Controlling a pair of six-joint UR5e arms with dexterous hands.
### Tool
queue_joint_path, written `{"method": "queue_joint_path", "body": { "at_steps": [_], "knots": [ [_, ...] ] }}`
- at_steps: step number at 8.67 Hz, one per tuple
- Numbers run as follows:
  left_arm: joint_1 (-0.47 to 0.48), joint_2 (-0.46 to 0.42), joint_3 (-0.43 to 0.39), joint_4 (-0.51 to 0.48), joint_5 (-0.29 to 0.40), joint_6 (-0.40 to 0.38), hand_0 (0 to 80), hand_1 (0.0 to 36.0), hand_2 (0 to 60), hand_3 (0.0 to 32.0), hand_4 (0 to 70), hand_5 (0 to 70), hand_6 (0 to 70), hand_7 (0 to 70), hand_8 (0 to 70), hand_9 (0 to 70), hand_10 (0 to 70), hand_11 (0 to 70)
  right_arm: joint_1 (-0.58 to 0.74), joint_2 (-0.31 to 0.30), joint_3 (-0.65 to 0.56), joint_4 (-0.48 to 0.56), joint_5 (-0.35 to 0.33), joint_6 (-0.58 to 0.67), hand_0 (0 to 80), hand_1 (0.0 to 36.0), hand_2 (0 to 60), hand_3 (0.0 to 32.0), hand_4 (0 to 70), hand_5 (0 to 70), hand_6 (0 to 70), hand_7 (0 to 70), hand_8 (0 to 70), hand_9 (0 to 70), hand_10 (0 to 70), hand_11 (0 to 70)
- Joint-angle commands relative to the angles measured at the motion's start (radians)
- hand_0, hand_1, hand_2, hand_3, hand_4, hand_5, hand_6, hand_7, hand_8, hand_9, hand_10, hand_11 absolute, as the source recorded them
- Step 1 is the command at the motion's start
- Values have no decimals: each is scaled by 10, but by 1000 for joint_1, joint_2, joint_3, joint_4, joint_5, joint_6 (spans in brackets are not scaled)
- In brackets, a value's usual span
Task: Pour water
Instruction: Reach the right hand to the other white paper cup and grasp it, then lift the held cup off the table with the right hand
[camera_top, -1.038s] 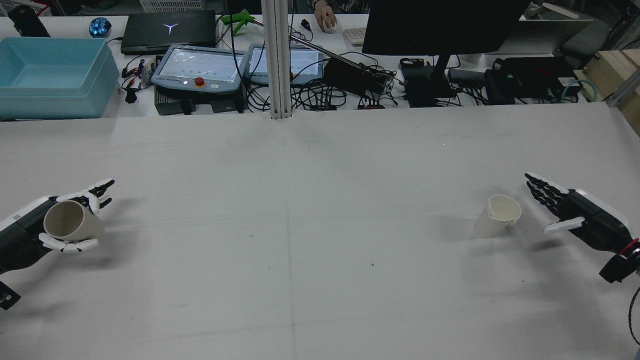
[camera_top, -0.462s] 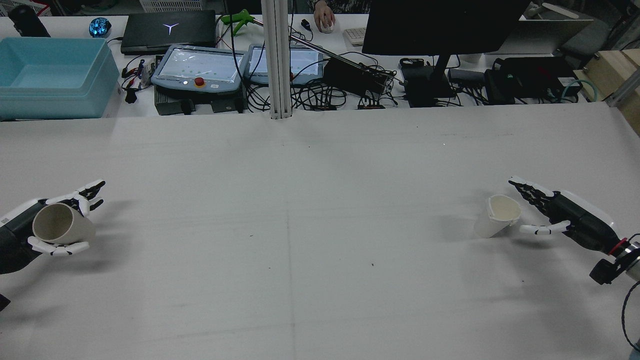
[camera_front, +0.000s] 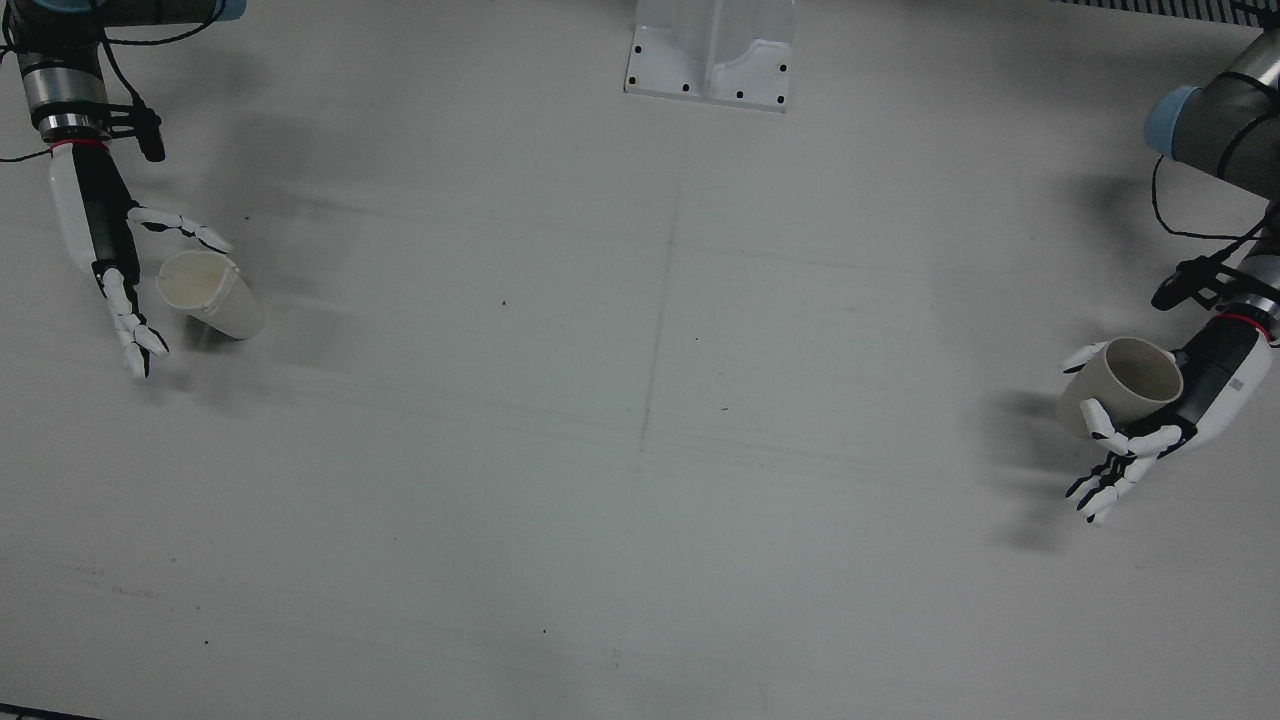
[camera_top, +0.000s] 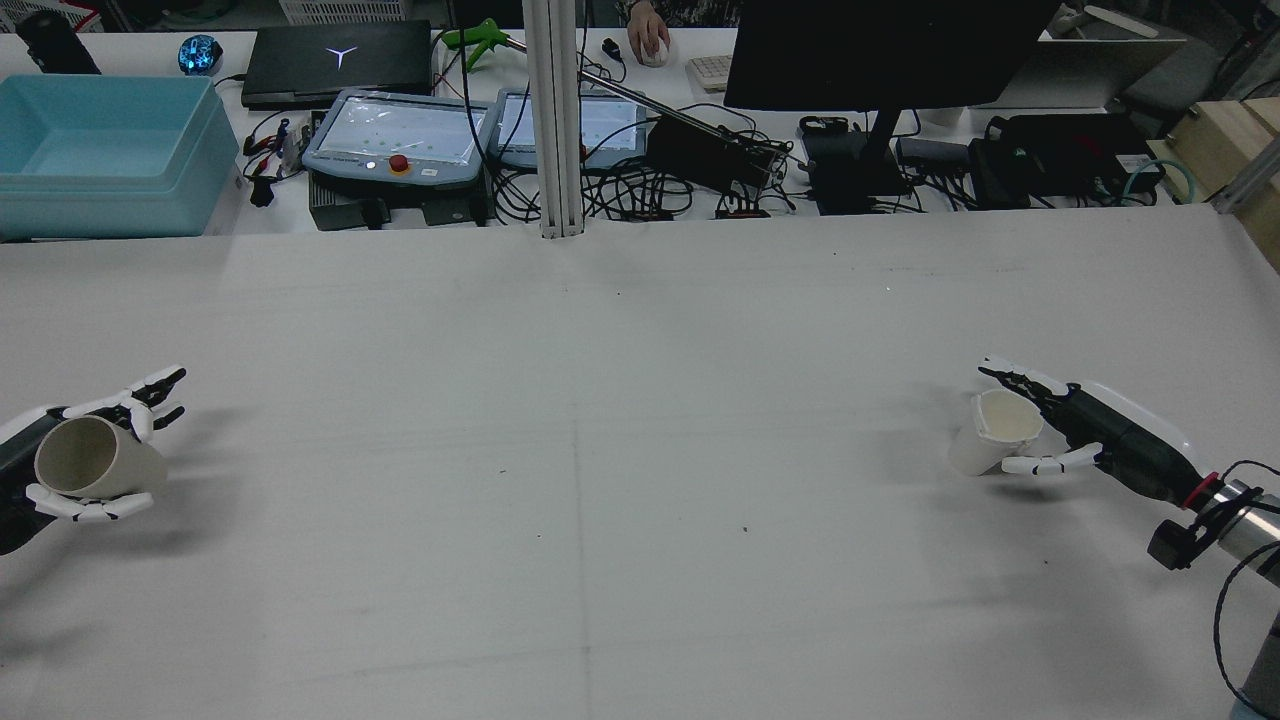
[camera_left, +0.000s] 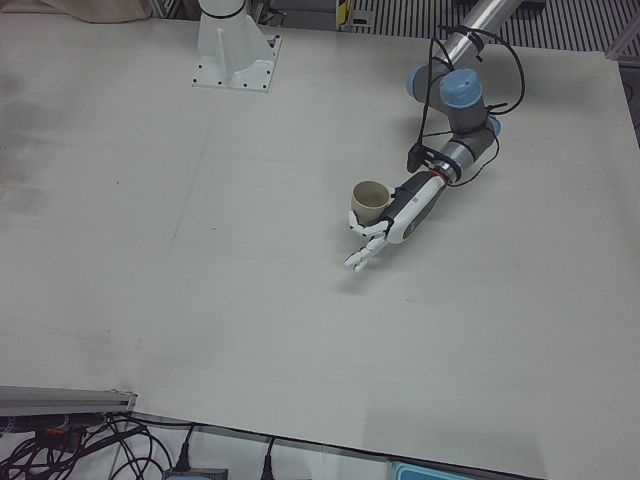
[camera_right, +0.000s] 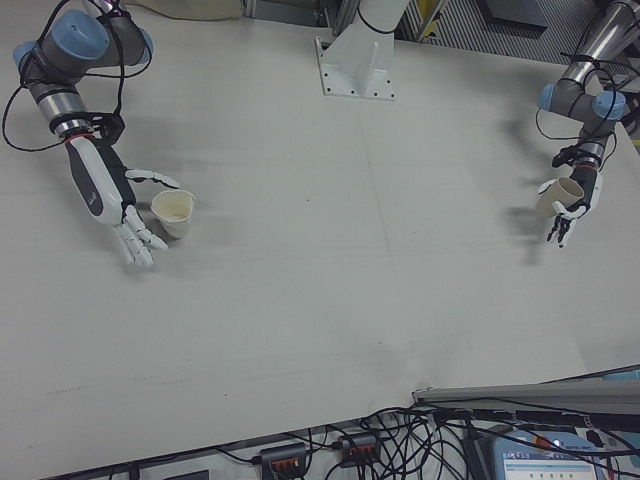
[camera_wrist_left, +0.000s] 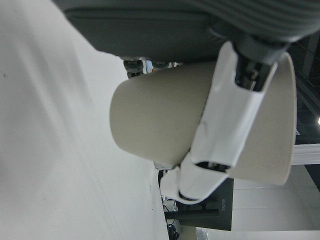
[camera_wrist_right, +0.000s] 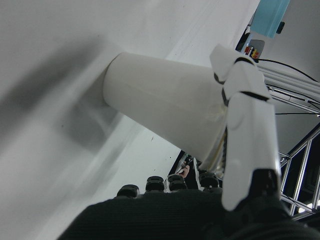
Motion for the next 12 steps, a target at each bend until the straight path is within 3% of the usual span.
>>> {"method": "queue_joint_path", "body": {
  "at_steps": [1, 2, 3, 4, 5, 6, 7, 9, 10, 11, 12],
  "knots": [
    [-2, 10, 5, -17, 0, 0, 800, 360, 600, 0, 405, 700, 30, 118, 28, 16, 47, 115, -43, 42, 16, -34, 10, -31, 628, 320, 242, 0, 0, 167, 0, 95, 36, 25, 0, 0],
    [0, 19, 5, -27, 0, 0, 800, 360, 600, 0, 399, 700, 29, 116, 27, 15, 46, 114, -48, 43, 27, -37, 21, -31, 702, 359, 359, 0, 40, 201, 0, 147, 51, 52, 0, 1],
    [-2, 37, 2, -45, 0, 0, 800, 360, 600, 0, 394, 700, 27, 118, 28, 16, 46, 114, -62, 45, 35, -78, 29, -29, 800, 360, 600, 0, 275, 350, 126, 317, 119, 166, 72, 146],
    [0, 59, 8, -66, -2, 0, 800, 360, 600, 0, 396, 700, 31, 118, 29, 17, 48, 116, -75, 45, 65, -138, 32, -31, 800, 360, 600, 0, 392, 635, 355, 511, 248, 322, 209, 351],
    [0, 67, 7, -71, -2, 0, 800, 360, 600, 0, 395, 700, 31, 119, 27, 15, 46, 115, -83, 45, 85, -161, 41, -31, 800, 360, 600, 0, 334, 700, 556, 700, 416, 527, 418, 628],
    [-2, 67, -7, -68, 0, 0, 800, 360, 600, 0, 395, 700, 32, 119, 28, 17, 48, 117, -83, 45, 113, -166, 45, -28, 800, 360, 600, 0, 278, 700, 640, 700, 512, 660, 533, 700],
    [0, 67, -50, -27, 3, 0, 800, 360, 600, 0, 402, 700, 34, 121, 27, 16, 48, 116, -74, 34, 196, -199, 46, -20, 800, 360, 600, 0, 235, 700, 632, 700, 520, 670, 544, 700],
    [11, 45, -146, 80, 10, 7, 800, 360, 600, 0, 440, 700, 51, 130, 23, 14, 42, 107, 19, 31, 472, -479, 41, 47, 800, 360, 600, 0, 220, 700, 593, 700, 488, 623, 490, 700],
    [8, -25, -164, 154, 15, 4, 800, 360, 600, 0, 454, 700, 57, 132, 23, 14, 41, 105, 109, 49, 571, -567, 33, 69, 800, 360, 600, 0, 231, 700, 594, 700, 485, 616, 482, 700],
    [15, -150, -171, 270, 21, 4, 800, 360, 600, 0, 476, 700, 68, 140, 23, 14, 38, 101, 226, 86, 658, -639, 29, 72, 800, 360, 600, 0, 296, 700, 600, 695, 474, 594, 458, 685],
    [46, -260, -168, 367, 36, 4, 800, 360, 600, 0, 477, 700, 68, 138, 20, 13, 34, 95, 277, 159, 715, -716, 32, 75, 800, 360, 600, 0, 413, 700, 628, 699, 465, 575, 418, 625]
  ]
}}
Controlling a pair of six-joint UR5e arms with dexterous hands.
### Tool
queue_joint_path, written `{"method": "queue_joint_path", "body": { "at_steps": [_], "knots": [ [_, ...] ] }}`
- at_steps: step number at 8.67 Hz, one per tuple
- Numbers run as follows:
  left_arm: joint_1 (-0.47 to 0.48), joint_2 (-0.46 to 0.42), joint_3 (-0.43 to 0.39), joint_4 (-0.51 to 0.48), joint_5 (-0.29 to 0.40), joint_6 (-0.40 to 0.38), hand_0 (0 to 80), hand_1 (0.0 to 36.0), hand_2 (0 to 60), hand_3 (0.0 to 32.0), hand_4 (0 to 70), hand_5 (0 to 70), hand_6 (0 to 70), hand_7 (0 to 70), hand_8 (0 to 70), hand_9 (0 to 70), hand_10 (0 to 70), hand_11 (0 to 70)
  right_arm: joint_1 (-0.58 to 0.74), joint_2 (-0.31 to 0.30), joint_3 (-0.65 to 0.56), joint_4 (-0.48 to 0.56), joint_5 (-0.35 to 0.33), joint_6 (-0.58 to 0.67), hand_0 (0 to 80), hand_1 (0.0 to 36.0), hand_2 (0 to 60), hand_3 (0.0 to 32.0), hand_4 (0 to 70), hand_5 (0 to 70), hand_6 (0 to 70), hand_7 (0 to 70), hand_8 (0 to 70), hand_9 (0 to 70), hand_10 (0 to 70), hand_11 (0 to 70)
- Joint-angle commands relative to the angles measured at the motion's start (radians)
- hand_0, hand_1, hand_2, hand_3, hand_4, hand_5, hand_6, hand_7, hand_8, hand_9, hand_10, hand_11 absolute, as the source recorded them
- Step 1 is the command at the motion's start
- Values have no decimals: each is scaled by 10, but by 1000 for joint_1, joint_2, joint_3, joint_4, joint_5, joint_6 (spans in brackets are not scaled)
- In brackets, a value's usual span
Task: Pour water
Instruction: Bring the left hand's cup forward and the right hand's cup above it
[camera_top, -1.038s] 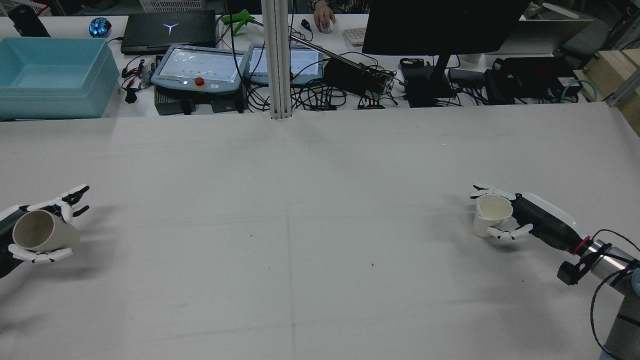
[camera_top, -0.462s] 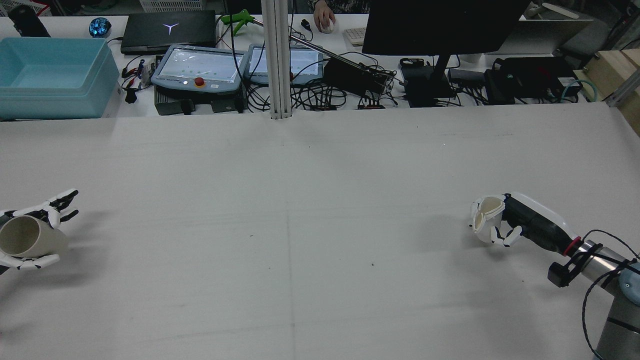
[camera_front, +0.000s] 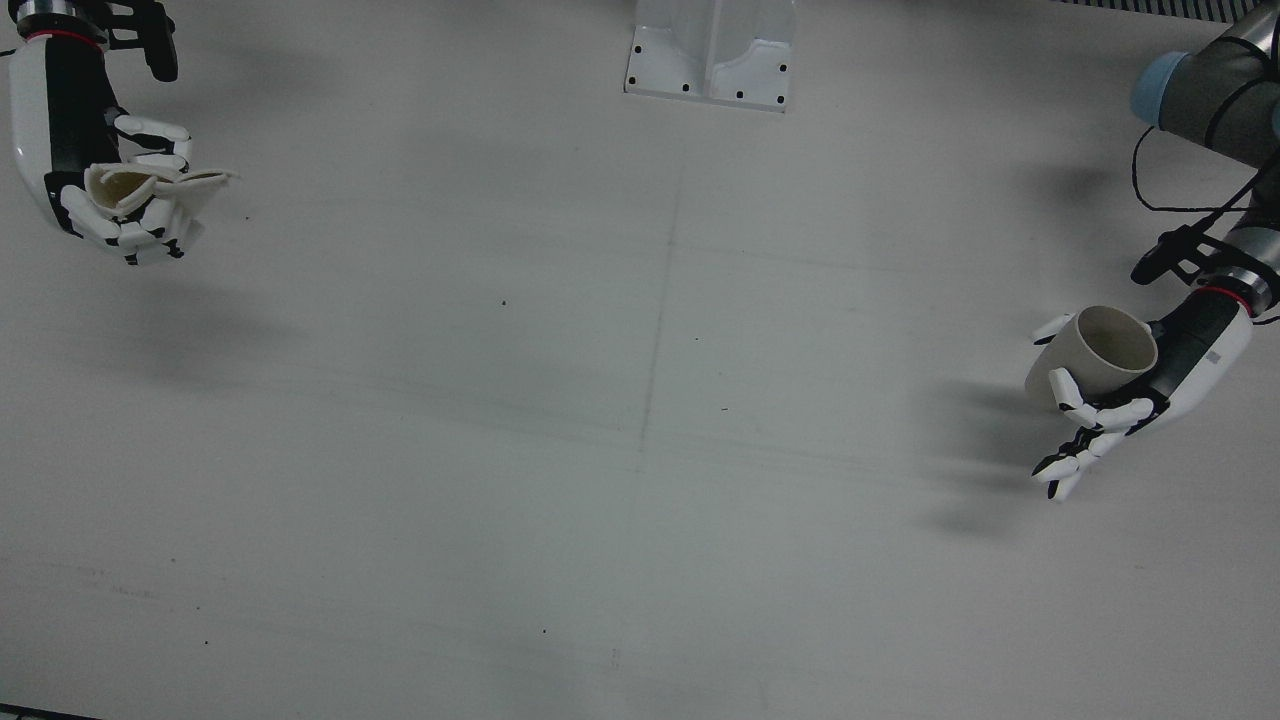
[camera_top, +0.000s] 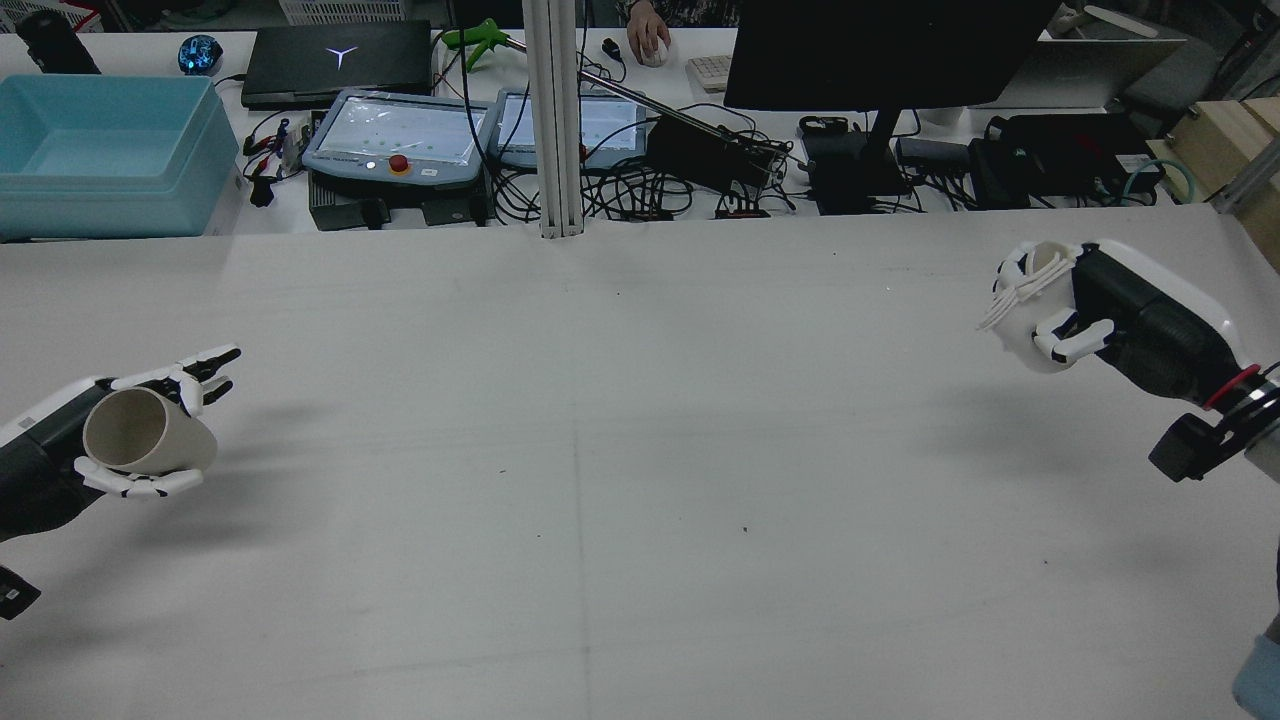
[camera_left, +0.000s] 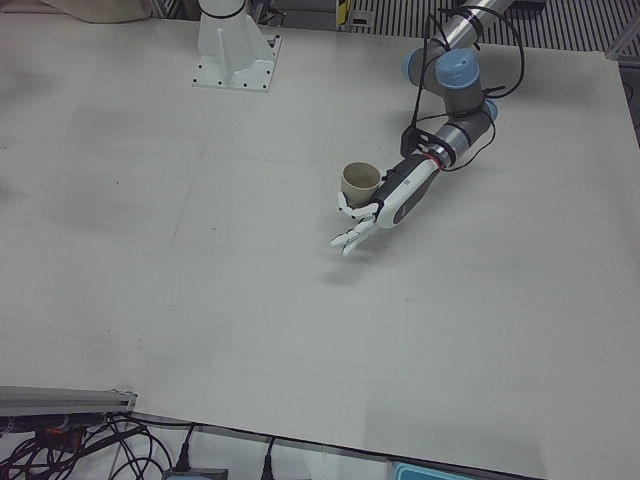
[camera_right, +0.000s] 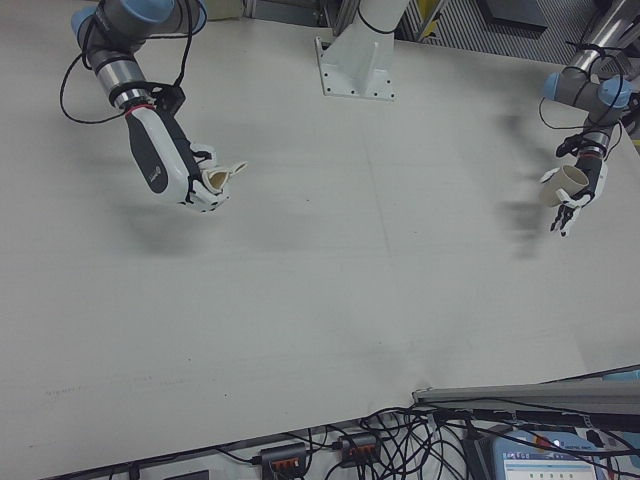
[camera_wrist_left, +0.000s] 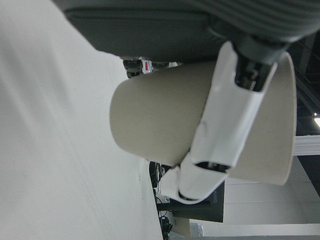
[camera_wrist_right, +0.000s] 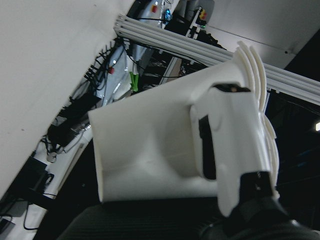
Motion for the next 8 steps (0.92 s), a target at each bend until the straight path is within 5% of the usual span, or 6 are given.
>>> {"method": "queue_joint_path", "body": {
  "at_steps": [1, 3, 6, 8],
  "knots": [
    [48, -309, 8, 297, 59, -2, 800, 360, 600, 0, 476, 700, 69, 138, 20, 13, 33, 93, 206, 259, 170, -287, -2, 17, 800, 360, 600, 0, 516, 700, 656, 700, 461, 565, 393, 588],
    [50, -478, 49, 442, 165, -8, 800, 360, 600, 0, 500, 700, 87, 145, 21, 15, 34, 95, 226, 467, 118, -371, 8, -5, 800, 360, 600, 0, 700, 700, 700, 700, 468, 568, 372, 556],
    [50, -508, 71, 463, 168, -14, 800, 360, 600, 0, 499, 700, 91, 148, 21, 15, 33, 92, 86, 858, -156, -377, 14, -343, 800, 360, 600, 0, 700, 700, 700, 700, 494, 627, 395, 579],
    [48, -505, 71, 451, 167, -41, 800, 360, 600, 0, 485, 700, 85, 145, 22, 15, 36, 96, -100, 993, -326, -377, 69, -605, 800, 360, 600, 0, 700, 700, 700, 700, 472, 595, 374, 552]
  ]
}}
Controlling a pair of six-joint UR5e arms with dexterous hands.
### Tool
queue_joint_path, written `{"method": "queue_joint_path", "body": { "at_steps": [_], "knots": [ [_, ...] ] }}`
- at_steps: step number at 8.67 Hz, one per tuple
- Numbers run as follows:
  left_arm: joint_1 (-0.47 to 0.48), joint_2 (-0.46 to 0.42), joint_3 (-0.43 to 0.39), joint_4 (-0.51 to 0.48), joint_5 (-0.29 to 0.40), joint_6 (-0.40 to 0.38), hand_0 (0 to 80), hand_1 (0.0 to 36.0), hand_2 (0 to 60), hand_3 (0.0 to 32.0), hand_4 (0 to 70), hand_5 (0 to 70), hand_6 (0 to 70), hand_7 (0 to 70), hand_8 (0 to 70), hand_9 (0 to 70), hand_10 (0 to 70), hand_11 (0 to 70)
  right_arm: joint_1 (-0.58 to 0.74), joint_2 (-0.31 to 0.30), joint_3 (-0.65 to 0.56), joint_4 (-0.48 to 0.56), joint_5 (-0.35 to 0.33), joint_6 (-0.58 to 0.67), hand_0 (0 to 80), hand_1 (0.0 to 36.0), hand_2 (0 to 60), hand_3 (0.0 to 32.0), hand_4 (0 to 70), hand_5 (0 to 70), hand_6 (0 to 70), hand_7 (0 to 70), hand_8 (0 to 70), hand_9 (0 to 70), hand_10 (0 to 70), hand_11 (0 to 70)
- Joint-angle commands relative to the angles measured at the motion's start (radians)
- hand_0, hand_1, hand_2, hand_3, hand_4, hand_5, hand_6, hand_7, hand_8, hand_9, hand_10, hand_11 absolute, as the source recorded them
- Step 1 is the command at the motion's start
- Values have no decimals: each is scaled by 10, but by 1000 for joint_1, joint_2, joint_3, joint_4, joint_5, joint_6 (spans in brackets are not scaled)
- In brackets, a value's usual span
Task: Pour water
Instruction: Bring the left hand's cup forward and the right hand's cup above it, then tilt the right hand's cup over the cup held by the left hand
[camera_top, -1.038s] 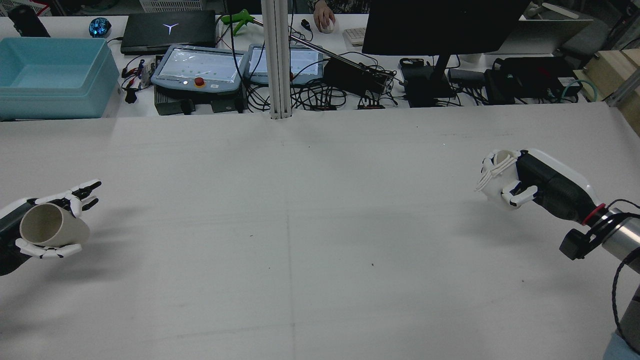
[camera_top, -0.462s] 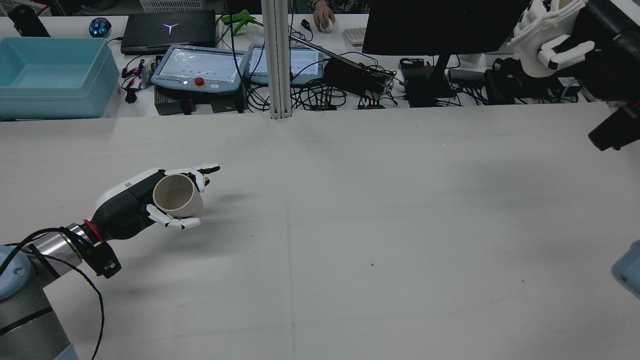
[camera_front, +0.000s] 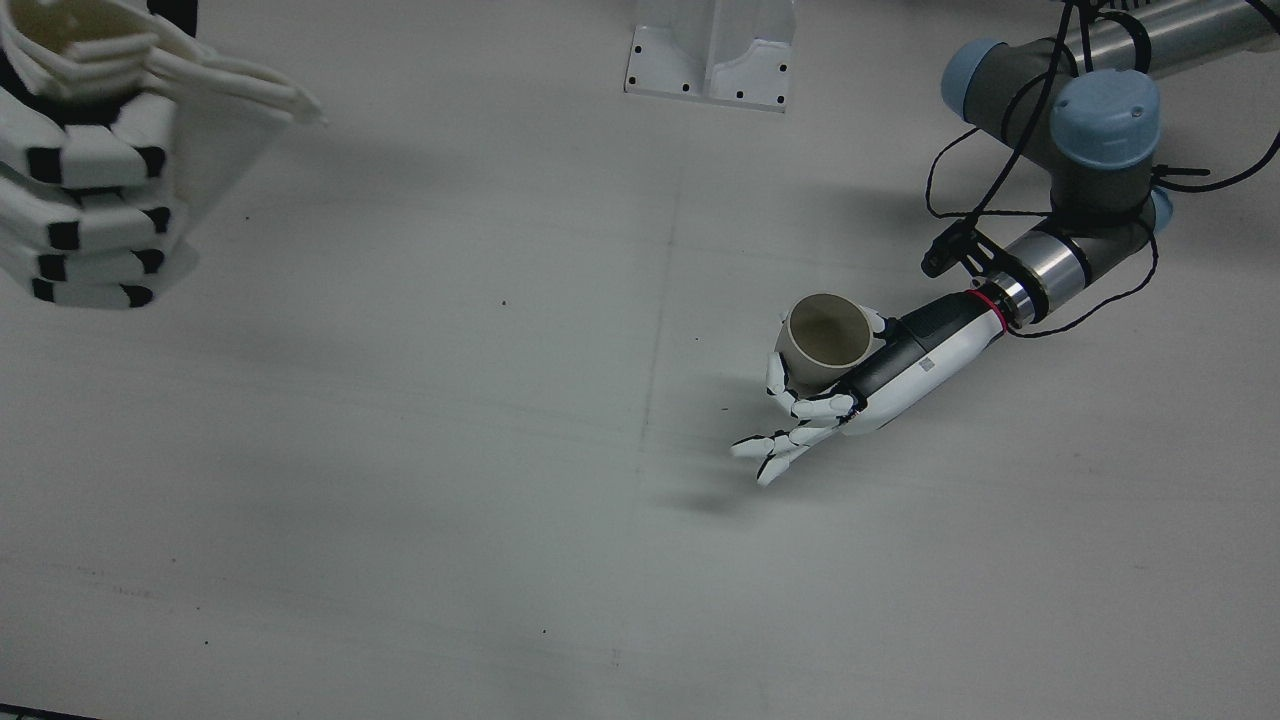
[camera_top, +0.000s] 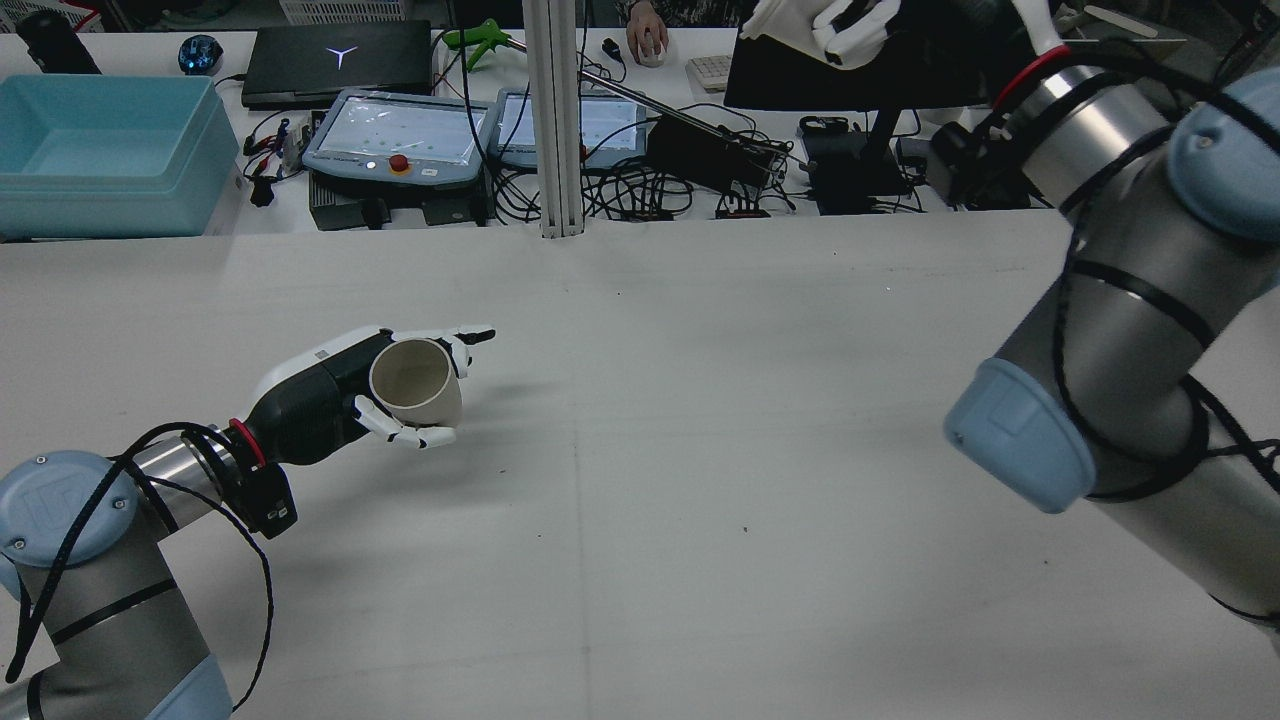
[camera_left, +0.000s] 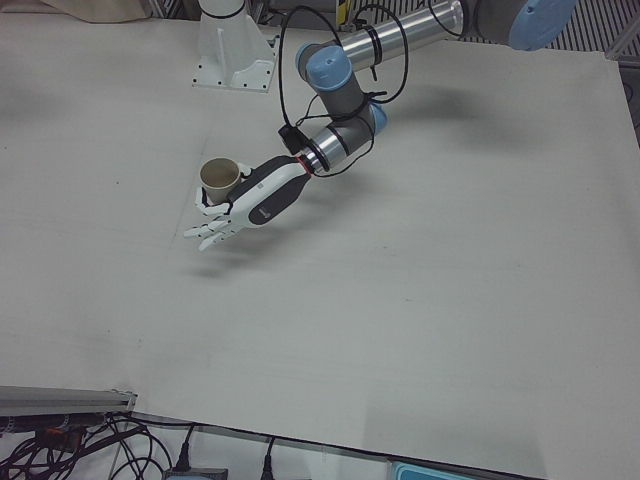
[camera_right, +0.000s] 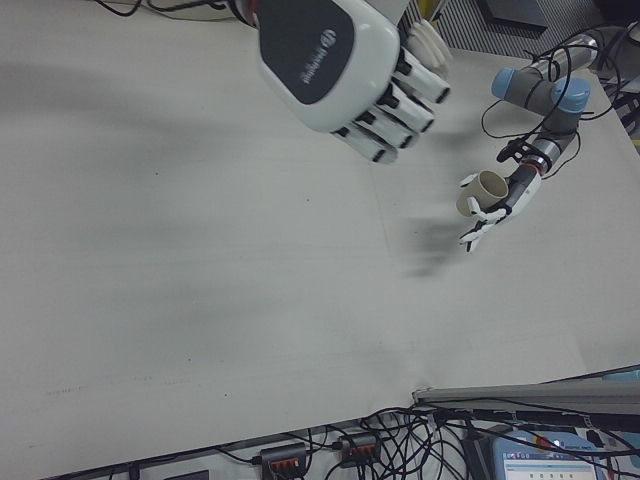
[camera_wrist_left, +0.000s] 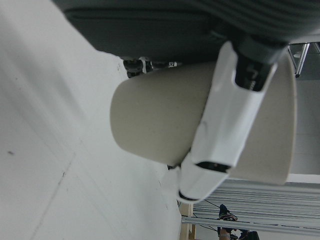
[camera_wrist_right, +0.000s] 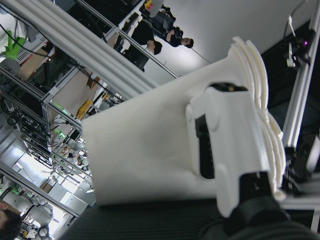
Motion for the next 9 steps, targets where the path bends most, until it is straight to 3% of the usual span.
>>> {"method": "queue_joint_path", "body": {
  "at_steps": [1, 3, 6, 7, 8, 9],
  "knots": [
    [0, -1, 3, -11, 1, -22, 800, 360, 600, 0, 469, 700, 79, 141, 21, 14, 36, 98, -291, 214, -225, -1, 119, -363, 800, 360, 600, 0, 700, 700, 700, 700, 462, 578, 357, 530],
    [-1, -1, 11, -19, 1, -31, 800, 360, 600, 0, 469, 700, 79, 143, 24, 14, 38, 100, -434, 220, -230, 1, 201, -480, 800, 360, 600, 0, 700, 700, 700, 700, 439, 537, 341, 511],
    [0, -13, 17, -31, 1, -34, 800, 360, 600, 0, 482, 700, 85, 147, 23, 15, 39, 101, -493, 211, -264, 2, 247, -493, 800, 360, 600, 0, 700, 700, 700, 700, 432, 525, 354, 529],
    [0, -4, 17, -31, 1, -34, 800, 360, 600, 0, 492, 700, 90, 150, 24, 16, 40, 102, -490, 191, -226, 7, 249, -479, 800, 360, 600, 0, 700, 700, 700, 700, 425, 517, 353, 527],
    [-3, 8, 18, -49, 1, -34, 800, 360, 600, 0, 492, 700, 90, 150, 24, 16, 40, 102, -481, 112, -110, 13, 287, -391, 800, 360, 600, 0, 700, 700, 700, 700, 425, 517, 353, 527],
    [-5, 72, 17, -104, 1, -43, 800, 360, 600, 0, 492, 700, 90, 150, 24, 16, 40, 102, -455, -51, 13, 17, 373, -200, 800, 360, 600, 0, 700, 700, 700, 700, 425, 517, 353, 527]
  ]
}}
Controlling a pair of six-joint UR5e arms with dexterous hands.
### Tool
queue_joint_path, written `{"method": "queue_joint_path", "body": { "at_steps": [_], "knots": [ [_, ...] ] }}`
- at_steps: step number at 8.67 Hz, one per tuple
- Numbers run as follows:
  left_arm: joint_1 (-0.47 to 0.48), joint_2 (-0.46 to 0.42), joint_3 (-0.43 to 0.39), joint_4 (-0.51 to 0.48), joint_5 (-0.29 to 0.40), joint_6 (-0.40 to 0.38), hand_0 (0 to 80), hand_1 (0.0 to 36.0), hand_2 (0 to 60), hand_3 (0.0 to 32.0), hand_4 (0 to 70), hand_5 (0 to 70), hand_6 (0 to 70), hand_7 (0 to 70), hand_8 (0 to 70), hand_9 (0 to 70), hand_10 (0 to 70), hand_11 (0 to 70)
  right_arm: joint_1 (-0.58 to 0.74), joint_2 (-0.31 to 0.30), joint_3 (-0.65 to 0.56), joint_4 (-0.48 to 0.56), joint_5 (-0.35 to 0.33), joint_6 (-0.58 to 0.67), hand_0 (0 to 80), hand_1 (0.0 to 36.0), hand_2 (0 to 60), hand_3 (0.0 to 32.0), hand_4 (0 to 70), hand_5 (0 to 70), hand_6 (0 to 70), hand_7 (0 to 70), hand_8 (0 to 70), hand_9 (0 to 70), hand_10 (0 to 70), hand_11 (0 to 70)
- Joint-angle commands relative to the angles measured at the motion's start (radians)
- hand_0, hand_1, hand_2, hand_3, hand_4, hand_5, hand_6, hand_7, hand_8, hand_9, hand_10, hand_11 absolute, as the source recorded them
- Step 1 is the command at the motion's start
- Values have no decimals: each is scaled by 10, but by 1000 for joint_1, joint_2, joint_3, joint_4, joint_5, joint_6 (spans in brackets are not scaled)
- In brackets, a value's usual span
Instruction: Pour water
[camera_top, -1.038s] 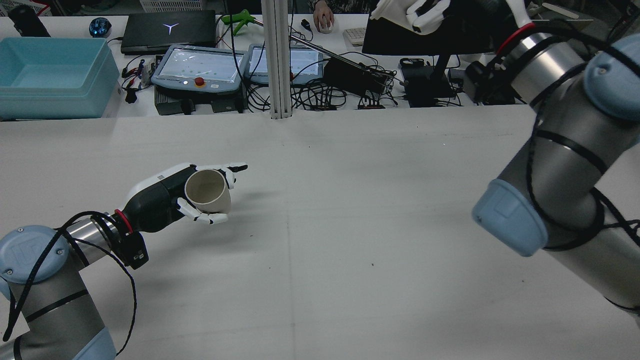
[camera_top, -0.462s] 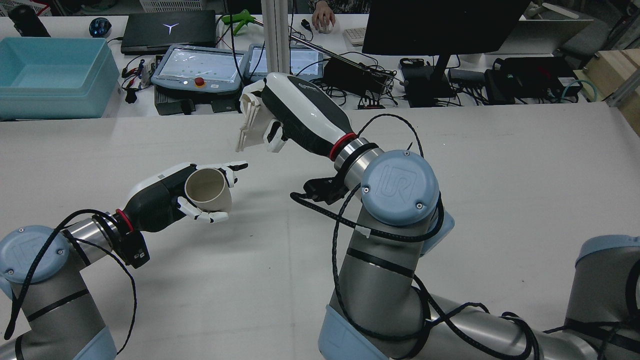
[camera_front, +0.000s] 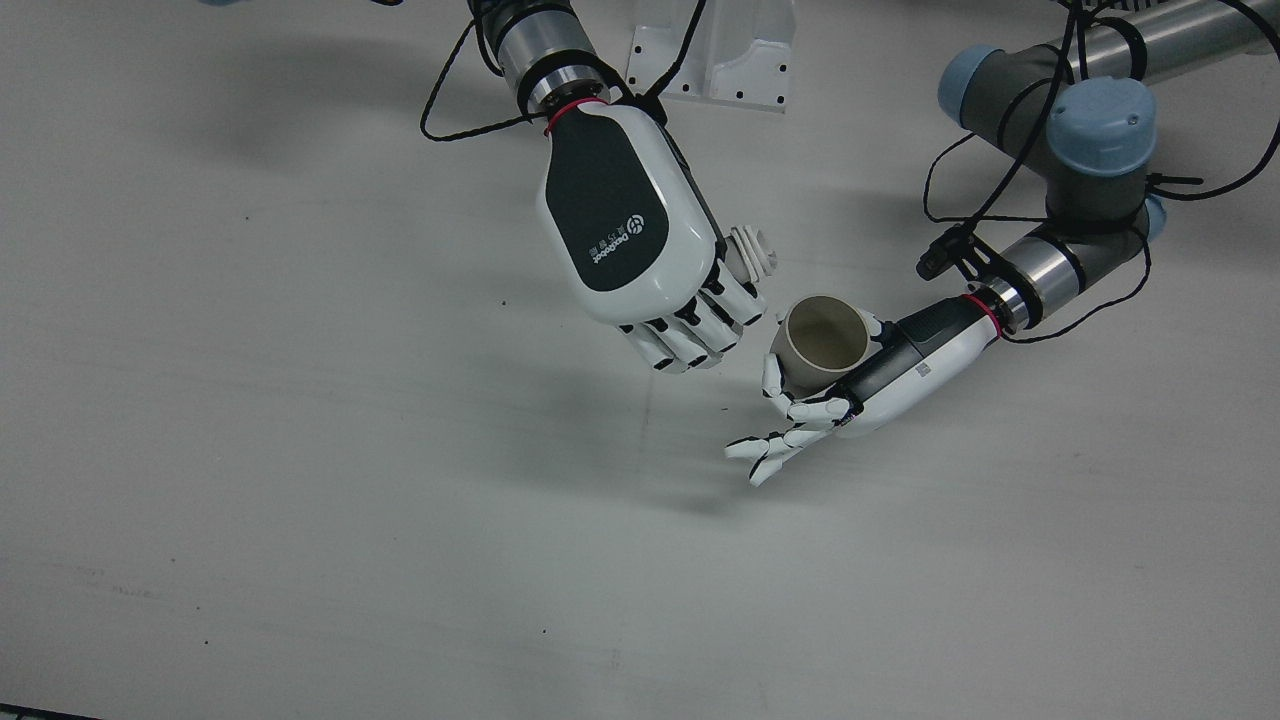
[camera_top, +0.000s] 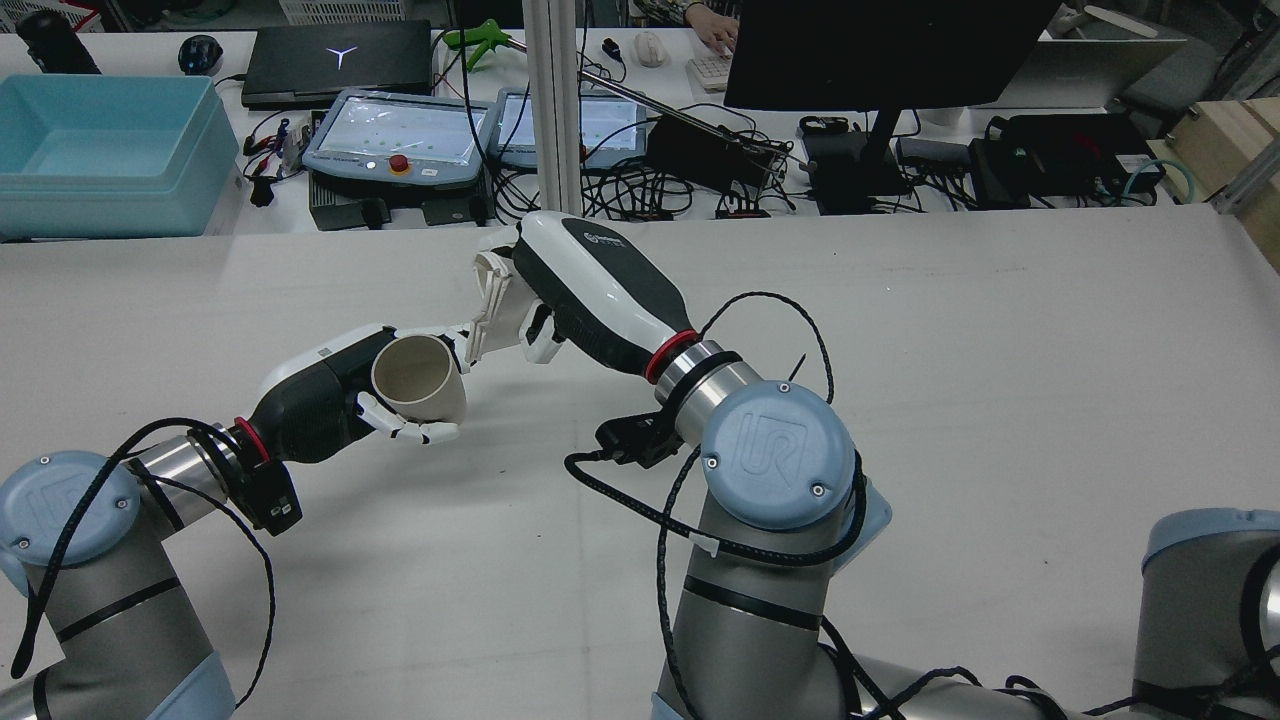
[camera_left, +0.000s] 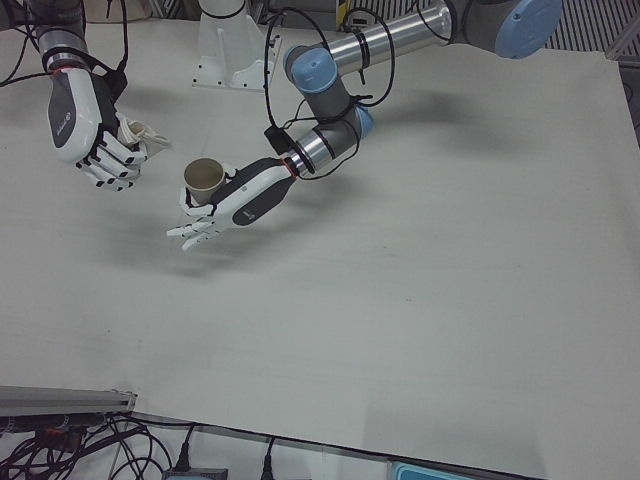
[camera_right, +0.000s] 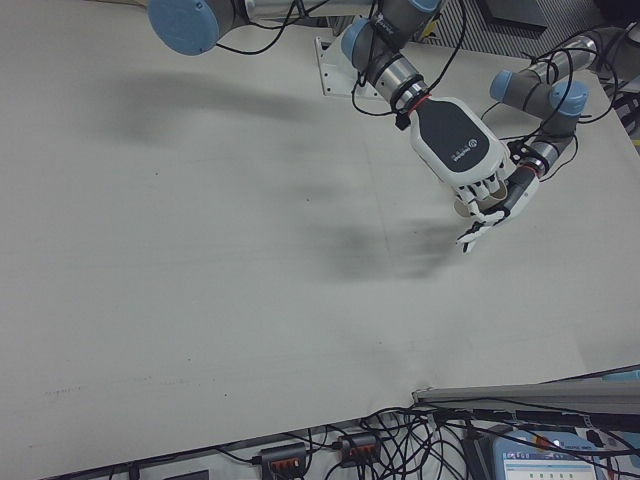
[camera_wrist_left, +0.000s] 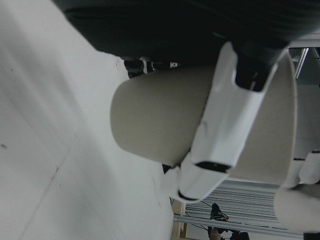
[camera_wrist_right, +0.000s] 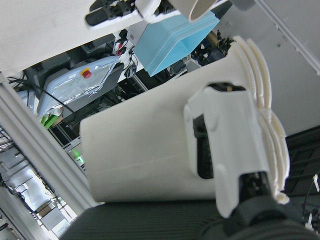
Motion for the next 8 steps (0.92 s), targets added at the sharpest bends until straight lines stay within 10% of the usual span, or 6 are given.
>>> {"method": "queue_joint_path", "body": {
  "at_steps": [1, 4, 5, 6, 8],
  "knots": [
    [-5, 151, -3, -115, -1, -47, 800, 360, 600, 0, 476, 700, 84, 146, 25, 15, 45, 111, 98, -396, 292, 40, 138, 467, 800, 360, 600, 0, 700, 700, 700, 700, 415, 502, 386, 576],
    [-19, 300, 3, -229, -1, -75, 800, 360, 600, 0, 469, 700, 81, 147, 18, 15, 54, 124, 290, -721, 306, 113, 110, 926, 800, 360, 600, 0, 469, 700, 646, 700, 424, 518, 465, 693],
    [-46, 345, 30, -298, -3, -75, 800, 360, 600, 0, 469, 700, 81, 147, 17, 15, 55, 125, 388, -795, 234, 299, -20, 929, 800, 360, 600, 0, 340, 700, 599, 681, 447, 558, 520, 700],
    [-75, 401, 58, -377, -3, -77, 800, 360, 600, 0, 465, 700, 80, 148, 18, 15, 57, 129, 460, -835, 88, 519, -154, 963, 800, 360, 600, 0, 333, 700, 610, 693, 469, 590, 553, 700],
    [-152, 530, 133, -560, -9, -75, 800, 360, 600, 0, 459, 700, 77, 150, 18, 16, 60, 134, 478, -895, -253, 879, -200, 1085, 800, 360, 600, 0, 442, 700, 685, 700, 506, 623, 540, 700]
  ]
}}
